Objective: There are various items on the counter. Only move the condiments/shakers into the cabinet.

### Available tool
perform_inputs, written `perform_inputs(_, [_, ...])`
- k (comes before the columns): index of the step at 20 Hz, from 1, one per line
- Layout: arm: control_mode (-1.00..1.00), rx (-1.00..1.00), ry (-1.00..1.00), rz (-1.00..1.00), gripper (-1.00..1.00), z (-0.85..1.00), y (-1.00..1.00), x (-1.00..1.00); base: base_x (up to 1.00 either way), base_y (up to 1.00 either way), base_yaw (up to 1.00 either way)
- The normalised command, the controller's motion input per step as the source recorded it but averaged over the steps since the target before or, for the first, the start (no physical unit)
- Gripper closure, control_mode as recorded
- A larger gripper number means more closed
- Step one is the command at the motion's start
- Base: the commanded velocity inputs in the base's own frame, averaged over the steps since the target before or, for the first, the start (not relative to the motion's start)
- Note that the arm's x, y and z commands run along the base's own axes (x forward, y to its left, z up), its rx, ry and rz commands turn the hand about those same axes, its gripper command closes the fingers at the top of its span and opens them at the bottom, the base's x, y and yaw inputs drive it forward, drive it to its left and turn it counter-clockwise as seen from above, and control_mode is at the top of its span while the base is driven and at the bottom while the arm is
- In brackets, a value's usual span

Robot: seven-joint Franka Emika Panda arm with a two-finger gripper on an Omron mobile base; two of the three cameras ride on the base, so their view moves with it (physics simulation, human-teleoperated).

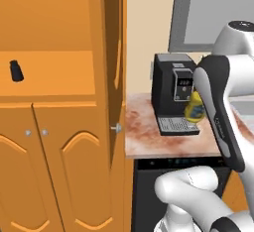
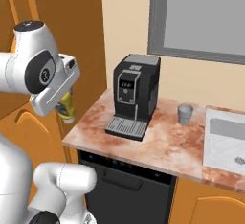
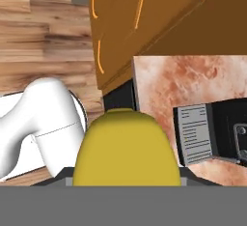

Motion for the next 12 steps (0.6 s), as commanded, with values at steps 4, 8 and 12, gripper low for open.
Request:
perform_inputs(4, [1.0,0.0,0.0,0.0,1.0,0.0,0.0,0.0,-1.0,-0.1,-0.1])
perform_inputs(8, [1.0,0.0,0.0,0.0,1.0,0.0,0.0,0.0,-1.0,0.09,-0.07])
perform_inputs(12, [1.0,0.0,0.0,0.0,1.0,0.0,0.0,0.0,-0.9,0.63,-0.07])
